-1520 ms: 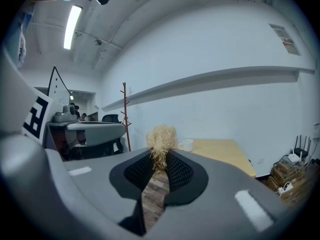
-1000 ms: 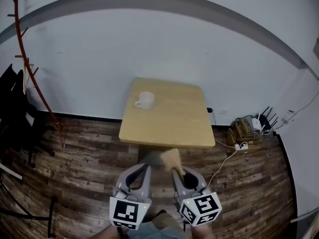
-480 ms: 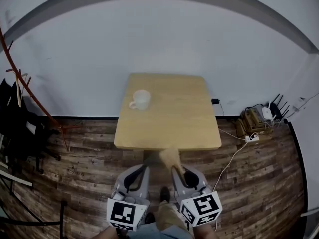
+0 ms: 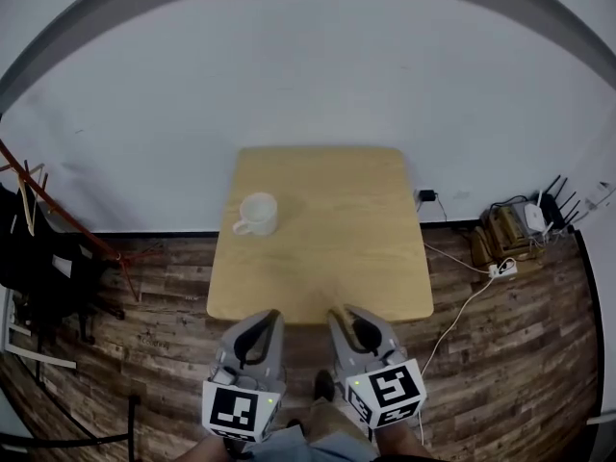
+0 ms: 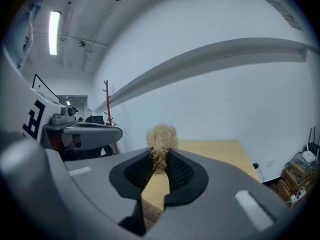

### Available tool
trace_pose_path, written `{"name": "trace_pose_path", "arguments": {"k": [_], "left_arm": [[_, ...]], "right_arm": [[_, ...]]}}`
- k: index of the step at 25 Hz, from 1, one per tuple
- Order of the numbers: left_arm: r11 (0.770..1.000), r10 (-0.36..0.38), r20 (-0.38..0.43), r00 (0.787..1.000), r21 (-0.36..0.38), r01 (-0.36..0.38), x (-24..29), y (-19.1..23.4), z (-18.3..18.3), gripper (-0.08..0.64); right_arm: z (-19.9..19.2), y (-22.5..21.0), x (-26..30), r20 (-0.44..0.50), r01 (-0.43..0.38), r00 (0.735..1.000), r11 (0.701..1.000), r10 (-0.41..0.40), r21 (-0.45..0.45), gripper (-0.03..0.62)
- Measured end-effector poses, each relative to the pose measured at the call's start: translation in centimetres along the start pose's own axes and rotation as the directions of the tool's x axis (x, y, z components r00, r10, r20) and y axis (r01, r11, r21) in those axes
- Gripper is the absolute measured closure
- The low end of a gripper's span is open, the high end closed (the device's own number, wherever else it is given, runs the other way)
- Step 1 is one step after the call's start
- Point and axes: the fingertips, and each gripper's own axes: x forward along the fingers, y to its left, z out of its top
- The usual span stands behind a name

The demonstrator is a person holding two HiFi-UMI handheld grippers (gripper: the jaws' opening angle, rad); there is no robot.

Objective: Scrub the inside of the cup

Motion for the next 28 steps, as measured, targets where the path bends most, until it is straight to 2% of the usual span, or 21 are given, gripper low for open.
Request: {"name": "trace_pose_path", "arguments": {"k": [10,16,20,28], "left_arm": [[0.989,0.146,0.034,0.989,0.002,-0.146,1.7,5.3,2.8,0.538],[0.978,0.209,0.062,0.976,-0.025,-0.208,1.9,9.9,3.0,0.538],[0.978,0.207,0.068,0.976,-0.046,-0.204,3.1,13.3,2.3,0.538],[0.990,0.109,0.067,0.992,-0.096,-0.102,8.0,20.2,0.4,0.538]], "right_arm": [[5.3,-1.0,6.6,0.044,-0.122,0.991,0.992,0.124,-0.039,0.535],[6.7,-0.5,11.3,0.030,-0.152,0.988,0.986,0.154,-0.072,0.535],[6.7,-0.1,15.1,-0.003,-0.150,0.989,0.985,0.151,-0.088,0.534],[6.4,0.3,22.6,-0.089,-0.115,0.990,0.988,0.106,-0.105,0.535]]}}
